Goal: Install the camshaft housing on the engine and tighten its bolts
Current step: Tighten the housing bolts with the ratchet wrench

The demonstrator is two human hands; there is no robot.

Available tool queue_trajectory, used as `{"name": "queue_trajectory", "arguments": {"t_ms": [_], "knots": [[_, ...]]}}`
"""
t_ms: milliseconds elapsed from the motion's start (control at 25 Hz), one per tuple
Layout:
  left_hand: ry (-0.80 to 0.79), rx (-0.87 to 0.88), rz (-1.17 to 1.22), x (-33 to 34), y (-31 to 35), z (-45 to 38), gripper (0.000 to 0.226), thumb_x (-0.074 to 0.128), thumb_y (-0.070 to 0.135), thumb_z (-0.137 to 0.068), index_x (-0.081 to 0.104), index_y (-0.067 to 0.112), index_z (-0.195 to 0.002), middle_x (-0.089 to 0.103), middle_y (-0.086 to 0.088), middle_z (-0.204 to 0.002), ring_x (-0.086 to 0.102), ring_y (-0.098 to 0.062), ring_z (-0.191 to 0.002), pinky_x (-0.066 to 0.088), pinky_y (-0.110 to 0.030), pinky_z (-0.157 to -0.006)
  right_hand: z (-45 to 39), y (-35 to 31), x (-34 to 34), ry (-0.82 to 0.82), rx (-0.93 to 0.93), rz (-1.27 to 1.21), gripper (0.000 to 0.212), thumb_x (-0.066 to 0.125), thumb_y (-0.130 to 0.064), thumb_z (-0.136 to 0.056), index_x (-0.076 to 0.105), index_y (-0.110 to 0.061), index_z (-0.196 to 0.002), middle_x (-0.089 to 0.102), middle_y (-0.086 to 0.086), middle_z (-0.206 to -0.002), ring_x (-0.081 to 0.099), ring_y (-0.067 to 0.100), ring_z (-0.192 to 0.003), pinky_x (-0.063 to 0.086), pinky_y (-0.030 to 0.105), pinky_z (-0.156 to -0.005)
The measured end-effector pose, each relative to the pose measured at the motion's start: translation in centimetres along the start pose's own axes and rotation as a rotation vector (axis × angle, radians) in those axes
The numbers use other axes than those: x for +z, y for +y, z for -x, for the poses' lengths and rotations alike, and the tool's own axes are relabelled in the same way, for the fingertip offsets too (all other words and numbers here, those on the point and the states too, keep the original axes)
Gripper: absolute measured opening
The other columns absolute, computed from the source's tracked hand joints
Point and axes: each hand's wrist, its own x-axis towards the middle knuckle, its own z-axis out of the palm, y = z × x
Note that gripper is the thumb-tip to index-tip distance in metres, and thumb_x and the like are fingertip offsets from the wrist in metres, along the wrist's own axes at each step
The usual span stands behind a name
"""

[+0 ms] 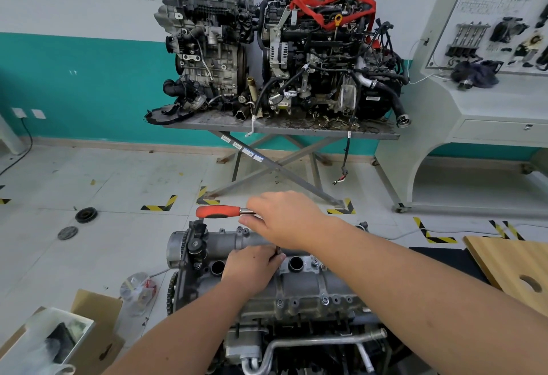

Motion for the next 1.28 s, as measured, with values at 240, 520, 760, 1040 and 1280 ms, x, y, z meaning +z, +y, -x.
{"name": "queue_trajectory", "arguments": {"t_ms": [240, 520, 760, 1040, 1280], "knots": [[-0.013, -0.008, -0.007, -0.1, 0.0, 0.0, 0.032, 0.035, 0.054, -0.101, 0.057, 0.032, -0.098, 0.069, 0.004, -0.102, 0.063, -0.021, -0.098, 0.034, -0.034, -0.07, 0.0, -0.1, 0.0, 0.022, 0.007, -0.041, 0.034, 0.039, -0.051, -0.103, 0.053, -0.022, -0.091, 0.041, -0.007, -0.075, 0.043, 0.022, -0.069, 0.029, 0.032, -0.055], [-0.01, -0.01, -0.014, 0.0, 0.1, 0.1, 0.032, 0.034, 0.054, -0.102, 0.056, 0.032, -0.093, 0.069, 0.004, -0.101, 0.064, -0.021, -0.098, 0.033, -0.034, -0.07, -0.1, -0.6, -0.1, 0.02, 0.022, -0.033, 0.034, 0.034, -0.051, -0.104, 0.042, -0.025, -0.085, 0.042, -0.006, -0.072, 0.043, 0.022, -0.067, 0.019, 0.03, -0.049], [-0.012, 0.007, -0.012, -0.2, 0.1, 0.2, 0.028, 0.035, 0.054, -0.101, 0.045, 0.036, -0.084, 0.07, 0.005, -0.096, 0.065, -0.021, -0.092, 0.033, -0.034, -0.065, -0.1, -0.8, -0.2, 0.078, 0.467, -0.072, 0.033, 0.032, -0.046, -0.105, 0.05, -0.02, -0.099, 0.039, -0.002, -0.065, 0.046, 0.027, -0.065, 0.02, 0.029, -0.047], [-0.008, 0.014, -0.013, -0.2, 0.1, 0.3, 0.028, 0.035, 0.055, -0.101, 0.041, 0.036, -0.082, 0.07, 0.006, -0.096, 0.065, -0.02, -0.092, 0.034, -0.034, -0.066, -0.7, -1.1, -0.9, 0.006, 0.669, -0.307, 0.033, 0.035, -0.042, -0.106, 0.054, -0.015, -0.103, 0.057, 0.005, -0.082, 0.055, 0.025, -0.07, 0.028, 0.03, -0.049], [-0.002, 0.014, -0.044, 0.0, 0.0, 0.2, 0.034, 0.034, 0.055, -0.101, 0.058, 0.032, -0.099, 0.07, 0.006, -0.103, 0.064, -0.02, -0.099, 0.037, -0.034, -0.072, 0.3, -0.5, -1.4, -0.079, 0.097, 0.039, 0.039, 0.032, -0.051, -0.105, 0.057, -0.021, -0.104, 0.053, -0.002, -0.077, 0.053, 0.023, -0.073, 0.029, 0.029, -0.052]]}}
